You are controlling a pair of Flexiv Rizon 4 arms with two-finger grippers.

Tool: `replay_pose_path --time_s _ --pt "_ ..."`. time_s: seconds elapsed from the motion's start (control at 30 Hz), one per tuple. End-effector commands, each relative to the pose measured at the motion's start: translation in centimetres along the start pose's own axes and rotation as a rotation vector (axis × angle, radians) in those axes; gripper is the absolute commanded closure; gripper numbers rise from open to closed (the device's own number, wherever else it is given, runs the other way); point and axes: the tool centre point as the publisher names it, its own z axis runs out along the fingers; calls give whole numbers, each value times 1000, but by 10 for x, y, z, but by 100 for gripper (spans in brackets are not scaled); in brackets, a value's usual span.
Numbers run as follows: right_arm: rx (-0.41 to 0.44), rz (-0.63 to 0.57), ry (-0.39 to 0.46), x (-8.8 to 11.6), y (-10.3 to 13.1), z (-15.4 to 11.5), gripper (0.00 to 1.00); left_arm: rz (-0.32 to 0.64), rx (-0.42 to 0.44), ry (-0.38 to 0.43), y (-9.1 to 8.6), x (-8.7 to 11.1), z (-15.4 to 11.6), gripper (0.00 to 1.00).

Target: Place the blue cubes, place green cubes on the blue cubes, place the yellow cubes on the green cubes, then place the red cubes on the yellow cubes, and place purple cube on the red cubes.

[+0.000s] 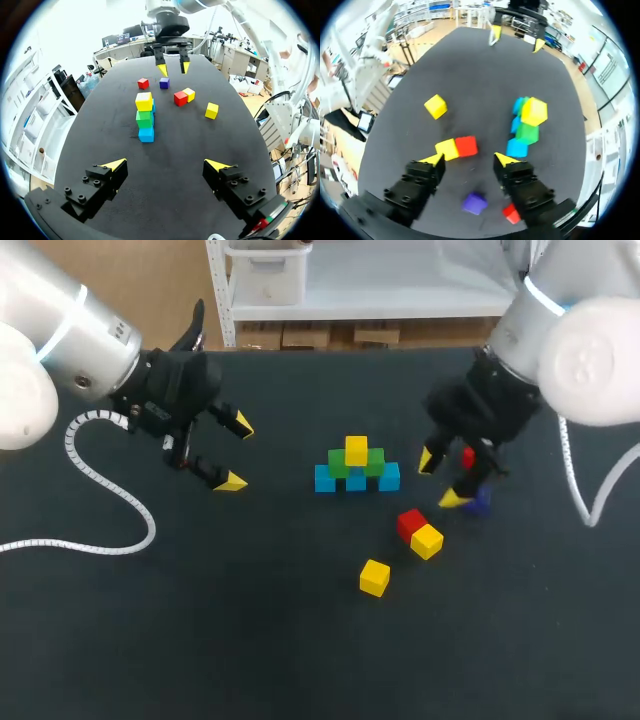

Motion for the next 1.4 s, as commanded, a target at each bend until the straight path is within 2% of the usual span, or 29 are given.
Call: replay_pose_path --time_s 0.03,0.33,0.4,0.47,0.67,0.97,1.17,1.4 --pt "9 -6 -1 13 15 9 0 3 1 -2 1 1 0 0" --pt "-43 -46 4 28 36 34 0 3 1 -2 1 1 0 0" --pt "-46 -47 3 29 37 37 0 3 1 -2 1 1 0 0" --pt "-53 -49 -5 31 36 42 5 3 1 -2 1 1 0 0" --pt "-75 -58 0 34 30 53 8 3 1 -2 1 1 0 0" --pt "-103 -110 -17 18 21 62 8 3 1 -2 1 1 0 0" --pt "-124 -135 -29 3 29 69 9 3 1 -2 1 1 0 0" --pt "-122 -134 -15 1 36 69 12 3 1 -2 1 1 0 0"
